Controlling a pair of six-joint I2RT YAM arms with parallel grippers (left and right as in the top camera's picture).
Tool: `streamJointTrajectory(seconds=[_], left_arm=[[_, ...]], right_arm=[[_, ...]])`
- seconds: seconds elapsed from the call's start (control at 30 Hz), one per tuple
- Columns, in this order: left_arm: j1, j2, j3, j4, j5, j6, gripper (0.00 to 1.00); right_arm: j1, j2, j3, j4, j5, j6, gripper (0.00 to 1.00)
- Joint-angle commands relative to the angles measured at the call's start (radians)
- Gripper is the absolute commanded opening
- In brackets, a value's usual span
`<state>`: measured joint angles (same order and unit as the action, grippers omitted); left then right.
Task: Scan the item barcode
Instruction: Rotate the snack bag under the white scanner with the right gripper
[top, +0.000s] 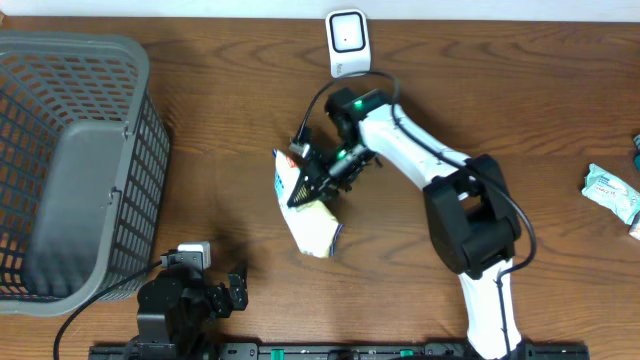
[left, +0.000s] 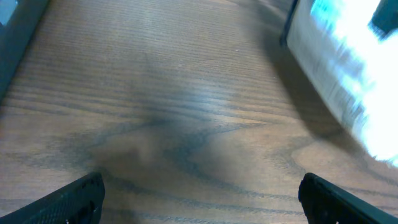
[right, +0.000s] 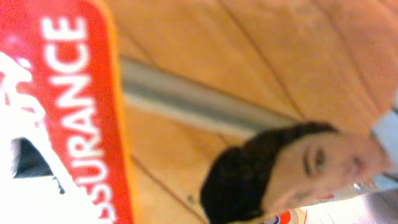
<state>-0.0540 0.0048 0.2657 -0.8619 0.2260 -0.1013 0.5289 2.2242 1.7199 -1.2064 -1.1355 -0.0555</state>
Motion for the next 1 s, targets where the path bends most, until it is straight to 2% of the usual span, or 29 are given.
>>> streamJointTrajectory(seconds=[0.0,0.2,0.57,0.7,0.97], left_arm=[[0.000,-0.001,-0.005,-0.027,-0.010,0.002,0.99],[0.000,-0.001,-0.005,-0.027,-0.010,0.002,0.99],[0.000,-0.001,-0.005,-0.027,-0.010,0.002,0.99],[0.000,-0.001,-0.005,-0.027,-0.010,0.002,0.99],[0.000,-0.001,-0.005,-0.027,-0.010,0.002,0.99]], right_arm=[[-0.040,-0.054,-0.001,0.000,-0.261,-0.275,0.01],[-0.044,-0.053,-0.002,-0.002,-0.426,-0.438,0.01],[-0.051,-0.053,-0.002,-0.117,-0.426,0.092,0.01],[-0.072,-0.053,-0.002,-0.238,-0.424,0.107,0.01],[-0.139,-0.053,-0.002,-0.478,-0.294,0.107,0.01]])
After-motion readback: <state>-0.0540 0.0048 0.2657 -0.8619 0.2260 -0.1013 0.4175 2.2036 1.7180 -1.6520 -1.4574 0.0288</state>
